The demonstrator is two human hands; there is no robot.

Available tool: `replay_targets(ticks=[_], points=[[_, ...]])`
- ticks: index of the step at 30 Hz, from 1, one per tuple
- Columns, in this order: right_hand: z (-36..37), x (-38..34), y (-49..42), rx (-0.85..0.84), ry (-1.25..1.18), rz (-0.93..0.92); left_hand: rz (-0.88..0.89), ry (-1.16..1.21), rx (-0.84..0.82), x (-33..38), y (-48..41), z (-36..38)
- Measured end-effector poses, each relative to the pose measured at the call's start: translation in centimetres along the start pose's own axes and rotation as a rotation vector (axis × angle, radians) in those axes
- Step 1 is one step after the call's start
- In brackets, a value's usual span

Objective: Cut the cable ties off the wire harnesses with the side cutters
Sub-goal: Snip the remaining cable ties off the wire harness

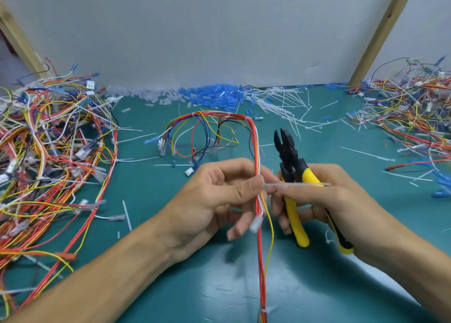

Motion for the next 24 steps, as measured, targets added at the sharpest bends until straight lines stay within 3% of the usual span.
replay_targets(ticks=[5,9,18,24], points=[[0.2,0.1,-0.1,-0.141,-0.076,0.070,0.079,0.108,0.157,0.2,-0.3,-0.9],[0.5,-1.2,1.0,-0.235,0.106,0.043,0.140,0.100,0.197,0.3,-0.4,-0.9],[-0.1,-1.6,1.3,0.024,0.393,-0.073,0.321,0.159,0.357,1.4,-0.3,-1.2],[1.1,-2.0,1.7,0.018,0.667,-0.210,0.363,-0.077,0.479,1.4,-0.1,-1.4]])
Point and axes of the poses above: each hand's wrist, its own y-axis away from the middle knuckle, its own z-axis out of the palm, x = y × z, the point moved 3 cm from there along -y, towards the middle knuckle, and after that the axes turned 2 degrees about -z, right-handed, at the moved point
